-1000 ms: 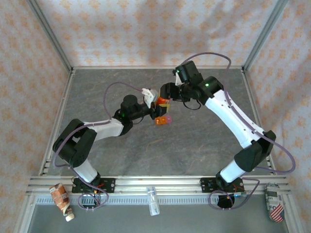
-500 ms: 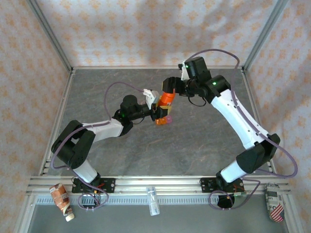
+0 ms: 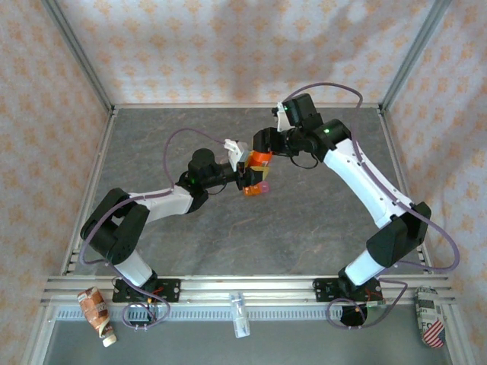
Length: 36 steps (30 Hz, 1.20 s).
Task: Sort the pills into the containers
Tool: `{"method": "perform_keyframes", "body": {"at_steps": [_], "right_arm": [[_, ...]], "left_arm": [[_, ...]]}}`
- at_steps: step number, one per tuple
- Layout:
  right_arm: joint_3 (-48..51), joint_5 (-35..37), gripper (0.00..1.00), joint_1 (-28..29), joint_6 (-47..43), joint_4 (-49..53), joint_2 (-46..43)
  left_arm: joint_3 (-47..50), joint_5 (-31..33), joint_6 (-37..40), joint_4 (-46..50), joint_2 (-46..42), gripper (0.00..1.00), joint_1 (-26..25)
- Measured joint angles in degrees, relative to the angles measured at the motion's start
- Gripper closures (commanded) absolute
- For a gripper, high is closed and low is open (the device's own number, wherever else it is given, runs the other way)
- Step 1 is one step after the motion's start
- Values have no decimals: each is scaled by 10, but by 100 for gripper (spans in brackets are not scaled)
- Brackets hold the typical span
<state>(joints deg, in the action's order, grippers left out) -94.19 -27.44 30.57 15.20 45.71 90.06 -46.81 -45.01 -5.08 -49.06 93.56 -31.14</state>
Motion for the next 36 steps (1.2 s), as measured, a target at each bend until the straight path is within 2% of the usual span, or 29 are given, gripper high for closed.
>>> {"method": "perform_keyframes", "body": {"at_steps": [4,5,9,11,12,19,25,30,36], "right_arm": [[12,2,67,0,3,-15,-2],[17,3,69,0,4,-19,-5],[27,9,74,0,10,-30,-12],[27,16,75,0,12,-31,-13],[27,19,76,0,14,-30,-13],[28,73,76,-34,28,-32,-13],[56,174,76,-66,27,-52,-17],[132,275,76,-70,12,-101,-22],[239,355,77,-89,5,-195,-20]], "left_arm": [[0,1,-5,5,0,100,1],[0,1,-7,6,0,97,0],[0,3,-7,7,0,59,0],[0,5,-7,6,0,16,0],[0,9,-7,5,0,0,0],[18,26,-4,0,-20,0,0],[70,55,-4,3,-69,0,0],[91,118,5,24,-109,0,0],[94,215,19,54,-138,0,0]]}}
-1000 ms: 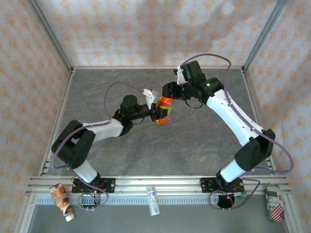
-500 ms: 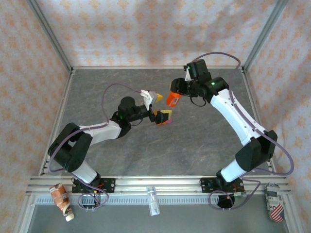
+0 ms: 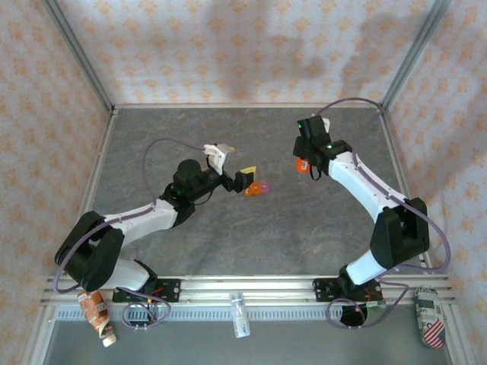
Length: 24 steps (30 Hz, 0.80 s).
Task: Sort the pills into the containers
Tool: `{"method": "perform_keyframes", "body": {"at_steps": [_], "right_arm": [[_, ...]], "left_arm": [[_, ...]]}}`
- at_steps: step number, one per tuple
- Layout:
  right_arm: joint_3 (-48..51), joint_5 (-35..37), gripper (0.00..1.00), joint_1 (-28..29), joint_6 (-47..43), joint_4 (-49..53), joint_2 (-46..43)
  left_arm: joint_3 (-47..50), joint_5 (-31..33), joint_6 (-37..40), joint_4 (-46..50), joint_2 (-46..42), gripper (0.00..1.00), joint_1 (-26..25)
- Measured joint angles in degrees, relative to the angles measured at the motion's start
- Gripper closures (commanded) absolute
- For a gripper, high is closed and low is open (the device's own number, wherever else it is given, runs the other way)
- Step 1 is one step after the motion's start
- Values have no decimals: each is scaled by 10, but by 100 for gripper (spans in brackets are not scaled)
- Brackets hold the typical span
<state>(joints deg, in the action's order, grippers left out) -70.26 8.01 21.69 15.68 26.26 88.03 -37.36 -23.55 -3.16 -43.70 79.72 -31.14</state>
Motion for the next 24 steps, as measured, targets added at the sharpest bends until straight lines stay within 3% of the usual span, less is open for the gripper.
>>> {"method": "perform_keyframes", "body": {"at_steps": [10,13,16,24], "right_arm": [[100,59,77,-1,1,-145,45],[117,62,72,-1,9,-164,52],[120,64,65,-1,21,-178,62],[127,66,26,-1,43,-197,71]], "left_arm": [[-15,101,44,86,-27,0,0],[-26,113,51,112,-28,0,0],[-27,125,55,122,-31,0,0],[-27,166,65,127,-40,0,0]]}}
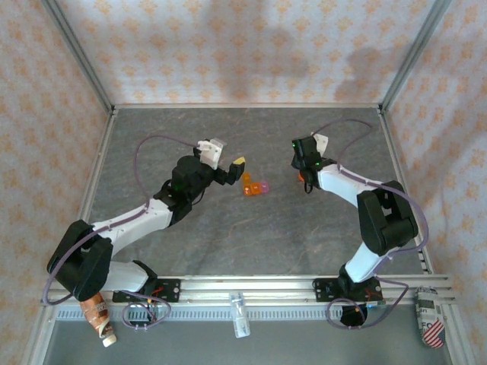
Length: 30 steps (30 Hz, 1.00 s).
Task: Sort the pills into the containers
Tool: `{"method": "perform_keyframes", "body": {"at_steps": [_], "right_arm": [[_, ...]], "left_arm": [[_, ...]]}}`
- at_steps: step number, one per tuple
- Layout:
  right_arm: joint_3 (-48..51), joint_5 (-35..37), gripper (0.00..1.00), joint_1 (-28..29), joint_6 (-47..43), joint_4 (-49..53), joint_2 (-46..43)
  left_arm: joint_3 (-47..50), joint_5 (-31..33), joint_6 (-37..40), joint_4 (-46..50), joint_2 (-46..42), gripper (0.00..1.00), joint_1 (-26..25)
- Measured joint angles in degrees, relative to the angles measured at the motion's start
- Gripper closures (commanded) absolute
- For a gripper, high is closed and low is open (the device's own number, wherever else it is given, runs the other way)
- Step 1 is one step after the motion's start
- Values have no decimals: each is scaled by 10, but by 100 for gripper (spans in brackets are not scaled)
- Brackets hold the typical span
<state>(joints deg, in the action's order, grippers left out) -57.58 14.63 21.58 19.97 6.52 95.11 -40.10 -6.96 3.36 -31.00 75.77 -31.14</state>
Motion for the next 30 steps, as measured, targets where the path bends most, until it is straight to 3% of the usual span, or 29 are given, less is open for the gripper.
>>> {"method": "perform_keyframes", "body": {"at_steps": [4,10,20,21,22,24,26,27,30], "right_arm": [[-1,-6,20,-1,5,9,-5],[-34,-39,21,-5,6,71,-70],[-197,-234,26,-6,-10,177,-136],[-202,-252,26,-4,-12,188,-135],[-206,-274,26,-2,-15,200,-132],[-209,-304,27,5,-18,220,-122],[-210,-330,27,22,-21,240,-101],[-210,-336,28,30,-22,247,-92],[-210,-351,30,56,-24,266,-53]], "left_arm": [[-9,0,7,20,0,0,0],[-45,-1,13,56,1,0,3],[-102,-30,-6,111,52,3,40],[-107,-33,-10,116,59,9,44],[-113,-37,-15,124,66,23,49],[-132,-48,-21,144,82,55,56],[-160,-53,-20,175,101,94,61],[-173,-54,-20,189,109,100,62],[-221,-57,-18,242,136,100,64]]}}
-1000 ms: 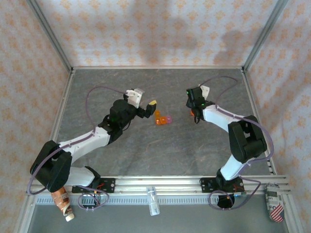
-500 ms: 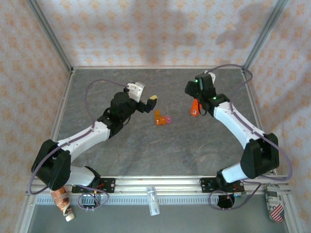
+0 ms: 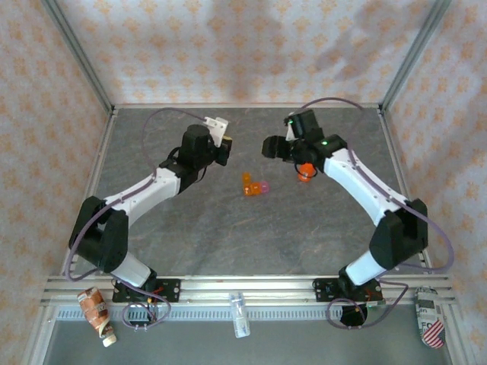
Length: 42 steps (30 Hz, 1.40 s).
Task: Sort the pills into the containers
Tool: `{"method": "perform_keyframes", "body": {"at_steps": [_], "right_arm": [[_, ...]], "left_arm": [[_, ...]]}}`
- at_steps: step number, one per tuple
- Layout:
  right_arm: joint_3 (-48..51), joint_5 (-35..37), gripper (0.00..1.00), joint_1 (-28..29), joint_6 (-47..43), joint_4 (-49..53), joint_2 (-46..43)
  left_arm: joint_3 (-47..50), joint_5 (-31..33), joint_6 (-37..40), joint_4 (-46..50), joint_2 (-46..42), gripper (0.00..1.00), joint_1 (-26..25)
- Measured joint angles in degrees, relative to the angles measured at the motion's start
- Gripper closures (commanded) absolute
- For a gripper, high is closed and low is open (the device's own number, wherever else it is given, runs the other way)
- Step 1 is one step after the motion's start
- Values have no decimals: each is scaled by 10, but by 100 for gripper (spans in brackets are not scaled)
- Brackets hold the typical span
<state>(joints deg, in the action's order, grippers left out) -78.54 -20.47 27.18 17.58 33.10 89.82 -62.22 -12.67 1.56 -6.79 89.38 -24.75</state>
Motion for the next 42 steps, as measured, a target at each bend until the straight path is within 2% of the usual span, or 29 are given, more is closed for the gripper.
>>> {"method": "perform_keyframes", "body": {"at_steps": [10,18,28,42], "right_arm": [[11,1,34,11,4,21,124],[16,8,34,11,4,25,160],[16,12,36,11,4,26,199],[16,25,38,11,4,29,208]], "left_arm": [[-177,-24,15,224,122,100,0],[-264,-54,13,366,214,100,0],[-300,-108,-7,423,258,100,0],[-339,-127,-45,445,287,100,0]]}}
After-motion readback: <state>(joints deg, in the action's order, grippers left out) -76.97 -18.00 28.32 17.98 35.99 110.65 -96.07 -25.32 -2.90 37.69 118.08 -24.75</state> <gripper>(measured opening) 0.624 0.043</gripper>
